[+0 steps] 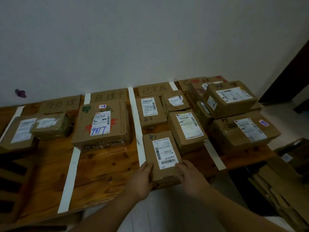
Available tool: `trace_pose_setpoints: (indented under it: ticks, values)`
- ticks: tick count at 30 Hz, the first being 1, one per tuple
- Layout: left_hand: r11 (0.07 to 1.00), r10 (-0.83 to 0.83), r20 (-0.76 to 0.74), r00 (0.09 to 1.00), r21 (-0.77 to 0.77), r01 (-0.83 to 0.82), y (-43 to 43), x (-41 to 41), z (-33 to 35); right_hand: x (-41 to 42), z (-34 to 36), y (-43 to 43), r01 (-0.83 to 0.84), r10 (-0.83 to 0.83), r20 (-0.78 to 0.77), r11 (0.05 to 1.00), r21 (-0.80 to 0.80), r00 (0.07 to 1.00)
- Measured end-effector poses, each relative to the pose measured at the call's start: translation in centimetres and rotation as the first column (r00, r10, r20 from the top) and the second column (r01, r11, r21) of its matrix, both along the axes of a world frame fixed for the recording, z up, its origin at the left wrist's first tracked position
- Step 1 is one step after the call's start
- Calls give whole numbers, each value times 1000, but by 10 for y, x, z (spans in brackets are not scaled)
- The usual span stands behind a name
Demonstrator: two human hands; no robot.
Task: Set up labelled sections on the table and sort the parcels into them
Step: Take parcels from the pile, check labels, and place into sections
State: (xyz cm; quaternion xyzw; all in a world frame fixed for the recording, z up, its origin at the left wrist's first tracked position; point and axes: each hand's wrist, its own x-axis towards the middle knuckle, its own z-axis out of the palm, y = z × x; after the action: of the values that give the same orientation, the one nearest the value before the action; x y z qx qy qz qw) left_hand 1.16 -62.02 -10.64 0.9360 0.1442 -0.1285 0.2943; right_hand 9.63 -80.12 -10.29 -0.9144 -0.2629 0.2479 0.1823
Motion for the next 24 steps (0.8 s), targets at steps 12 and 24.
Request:
trace_pose_setpoints:
  ticks: [12, 24]
  values:
    - [962, -15, -191, 982, 266, 67, 17, 34, -18, 21, -14, 20, -97, 125, 118, 970, -223, 985]
    - [919, 149, -6, 989, 371, -136, 129, -48, 105, -18, 100, 132, -215, 226, 276, 974, -71, 934]
